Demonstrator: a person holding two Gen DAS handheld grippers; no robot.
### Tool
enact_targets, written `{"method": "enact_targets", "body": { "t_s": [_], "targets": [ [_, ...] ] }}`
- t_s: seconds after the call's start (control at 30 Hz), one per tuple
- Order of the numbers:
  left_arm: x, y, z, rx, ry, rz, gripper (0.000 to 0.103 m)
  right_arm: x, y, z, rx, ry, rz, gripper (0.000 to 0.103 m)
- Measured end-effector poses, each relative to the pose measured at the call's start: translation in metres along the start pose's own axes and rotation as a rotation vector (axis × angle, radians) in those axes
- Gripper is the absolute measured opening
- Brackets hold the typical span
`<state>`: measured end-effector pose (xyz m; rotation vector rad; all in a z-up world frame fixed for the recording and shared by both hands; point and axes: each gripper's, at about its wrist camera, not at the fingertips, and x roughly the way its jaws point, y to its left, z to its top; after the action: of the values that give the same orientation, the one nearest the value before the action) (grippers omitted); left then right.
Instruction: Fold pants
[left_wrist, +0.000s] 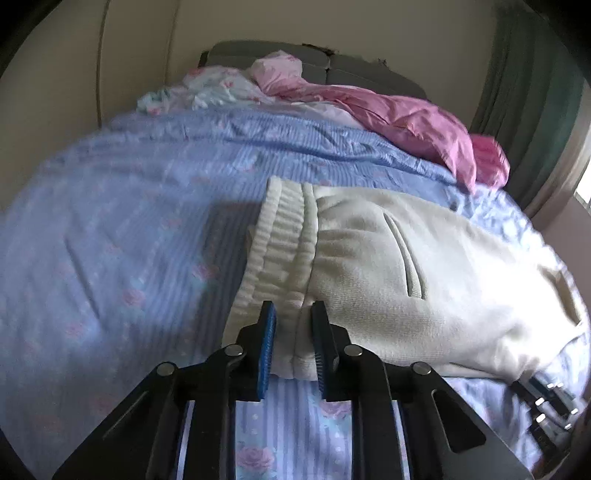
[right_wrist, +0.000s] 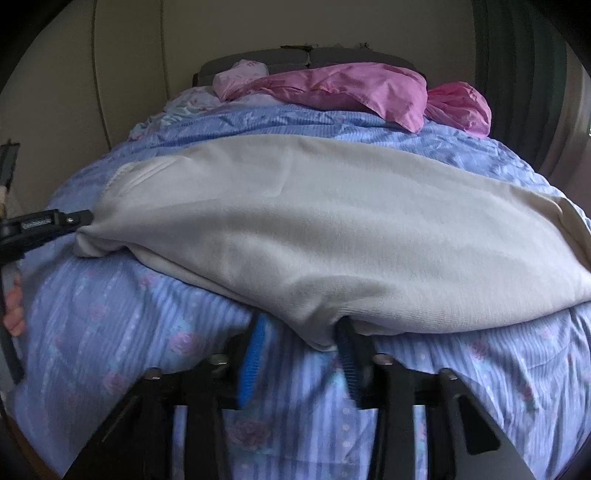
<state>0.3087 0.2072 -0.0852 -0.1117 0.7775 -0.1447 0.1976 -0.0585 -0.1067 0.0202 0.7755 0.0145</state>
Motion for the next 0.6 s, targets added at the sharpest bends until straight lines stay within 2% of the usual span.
{"method": "enact_targets", "body": {
  "t_s": [0.03,0.1,0.13,0.17,0.27,0.37,0.43,0.57,0.6],
  "targets": [
    [-0.003,-0.007,0.003,0.038,0.001,0.031,0.011,0.000,-0.003,-0.001,-0.001,0.005,-0.003,0.017],
    [-0.009,-0.018,0.010,0.115,-0.007,0.086,0.010,-0.001,-0.012,0.000,0.004,0.022,0.003,0.009],
    [-0.013,-0.024,0.013,0.152,-0.012,0.107,0.009,-0.003,-0.015,0.000,0.007,0.029,0.021,0.008],
    [-0.015,-0.025,0.014,0.166,-0.012,0.113,0.001,-0.007,-0.020,0.003,0.015,0.039,0.042,0.007],
    [-0.033,-0.030,0.019,0.231,-0.059,0.195,0.001,-0.027,-0.024,0.012,-0.006,0.034,0.057,0.006],
    [-0.044,-0.032,0.017,0.262,-0.066,0.194,0.001,-0.046,-0.026,0.021,-0.023,0.053,0.069,0.002],
    [-0.046,-0.029,0.013,0.261,-0.059,0.187,0.001,-0.054,-0.026,0.021,-0.003,0.094,0.130,0.001],
    [-0.047,-0.027,0.005,0.233,-0.046,0.150,0.002,-0.051,-0.018,0.008,-0.057,0.107,0.065,0.001],
    [-0.048,-0.026,0.004,0.225,-0.048,0.145,0.002,-0.047,-0.020,0.004,-0.030,0.120,0.079,0.002]
  ]
}}
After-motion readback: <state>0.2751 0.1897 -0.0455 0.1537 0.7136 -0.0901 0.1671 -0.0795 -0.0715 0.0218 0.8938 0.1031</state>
